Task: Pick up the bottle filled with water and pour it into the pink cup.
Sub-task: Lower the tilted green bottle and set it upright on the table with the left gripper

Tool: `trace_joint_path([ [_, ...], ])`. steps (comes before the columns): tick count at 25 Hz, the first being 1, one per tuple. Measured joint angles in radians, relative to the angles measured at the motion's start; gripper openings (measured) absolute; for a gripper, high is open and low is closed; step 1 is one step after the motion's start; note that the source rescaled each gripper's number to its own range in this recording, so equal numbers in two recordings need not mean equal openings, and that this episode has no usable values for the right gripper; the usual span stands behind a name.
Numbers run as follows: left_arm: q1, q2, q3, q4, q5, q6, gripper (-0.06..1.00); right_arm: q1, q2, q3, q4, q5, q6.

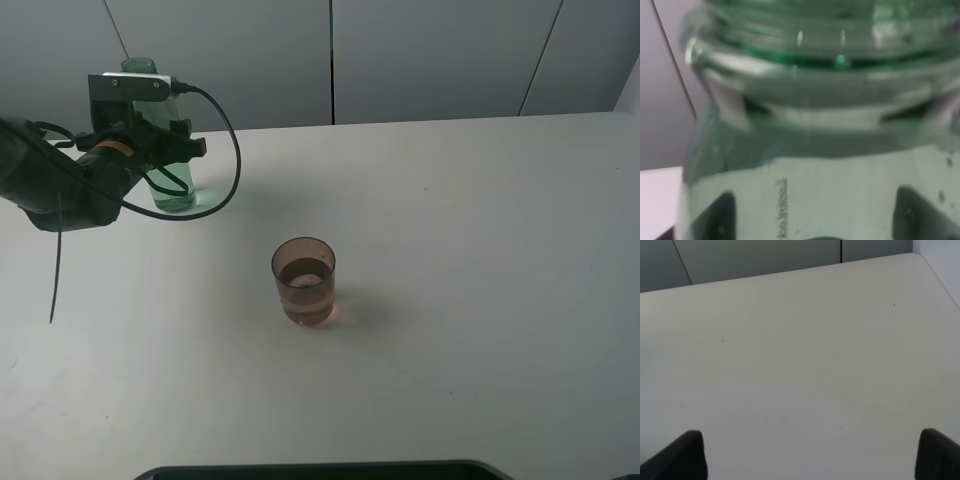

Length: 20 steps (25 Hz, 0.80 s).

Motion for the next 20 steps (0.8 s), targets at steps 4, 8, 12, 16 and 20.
trace_joint_path([
  [4, 0.000, 0.020, 0.000, 0.004, -0.041, -0.002, 0.02, 0.000, 0.000, 0.000, 0.000, 0.000, 0.000],
  [8, 0.000, 0.022, 0.000, 0.002, -0.049, -0.004, 0.02, 0.000, 0.000, 0.000, 0.000, 0.000, 0.000],
  [12, 0.000, 0.022, 0.000, 0.002, -0.049, -0.004, 0.02, 0.000, 0.000, 0.000, 0.000, 0.000, 0.000],
  [16, 0.000, 0.022, 0.000, 0.002, -0.049, -0.004, 0.02, 0.000, 0.000, 0.000, 0.000, 0.000, 0.000],
  [20, 0.000, 0.024, 0.000, -0.004, -0.045, -0.001, 0.76, 0.000, 0.000, 0.000, 0.000, 0.000, 0.000],
])
